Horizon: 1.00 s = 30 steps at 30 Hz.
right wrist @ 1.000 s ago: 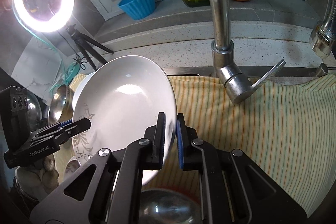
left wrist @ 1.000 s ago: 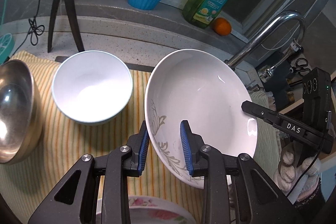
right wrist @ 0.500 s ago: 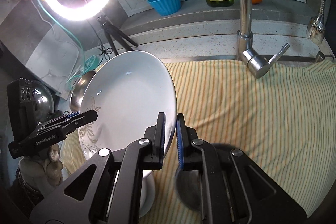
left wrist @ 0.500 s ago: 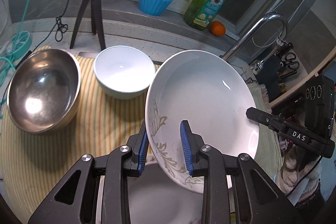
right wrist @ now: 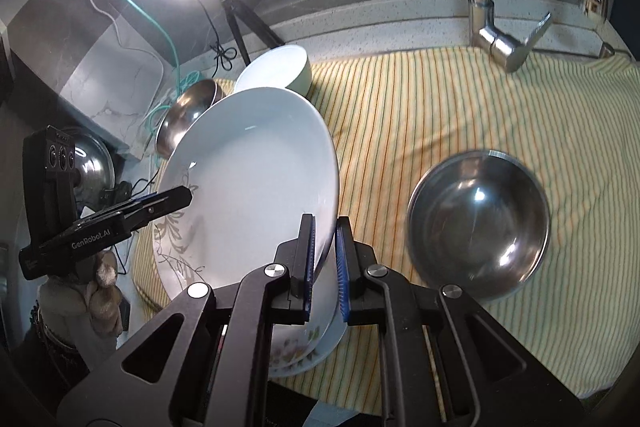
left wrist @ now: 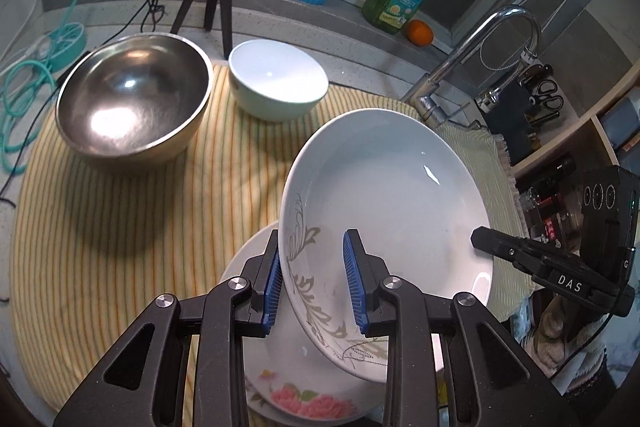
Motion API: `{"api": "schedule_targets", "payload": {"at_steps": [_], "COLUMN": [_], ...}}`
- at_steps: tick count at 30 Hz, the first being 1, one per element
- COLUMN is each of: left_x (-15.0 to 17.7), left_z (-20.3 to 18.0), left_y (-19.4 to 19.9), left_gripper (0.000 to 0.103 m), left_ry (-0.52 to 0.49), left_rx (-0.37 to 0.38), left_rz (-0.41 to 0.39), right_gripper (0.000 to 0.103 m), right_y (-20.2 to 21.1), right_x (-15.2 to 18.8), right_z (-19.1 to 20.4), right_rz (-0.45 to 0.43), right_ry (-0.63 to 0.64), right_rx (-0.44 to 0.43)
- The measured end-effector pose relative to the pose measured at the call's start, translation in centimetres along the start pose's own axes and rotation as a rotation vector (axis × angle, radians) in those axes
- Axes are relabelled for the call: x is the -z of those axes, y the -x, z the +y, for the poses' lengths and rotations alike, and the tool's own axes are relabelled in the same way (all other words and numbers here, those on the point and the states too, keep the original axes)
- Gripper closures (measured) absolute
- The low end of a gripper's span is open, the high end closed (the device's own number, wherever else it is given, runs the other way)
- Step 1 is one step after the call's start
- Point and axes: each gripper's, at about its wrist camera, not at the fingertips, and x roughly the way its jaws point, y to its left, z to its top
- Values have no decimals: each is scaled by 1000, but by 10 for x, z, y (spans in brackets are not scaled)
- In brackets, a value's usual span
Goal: Organize plates and bowls
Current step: 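Lift the oval plate with both tools and carry it over the plate stack, then lower the oval plate onto the floral plate stack and open both tools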
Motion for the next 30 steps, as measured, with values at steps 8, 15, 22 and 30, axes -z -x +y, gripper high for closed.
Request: {"api": "schedule_targets", "payload": {"at_steps": [8, 15, 22, 30], "left_x": [26, 39, 44, 48], "left_z": [12, 18, 22, 23], "left_y": [-3, -7, -7, -10], "left_gripper": [76, 76, 76, 76], "left_ry": [17, 23, 22, 12], "left_rx": [-3, -14, -25, -34], "left_rz": [38, 64, 70, 83], "right_gripper": [93, 93, 93, 93], "right_y": [-11, -20, -26, -30], "right_x": [30, 45, 53, 57], "right_z": [4, 8, 11, 13], "right_rz": [49, 78, 94, 104], "right_ry": [-24, -25, -28, -15], "right_rx": [5, 23, 31, 54]}}
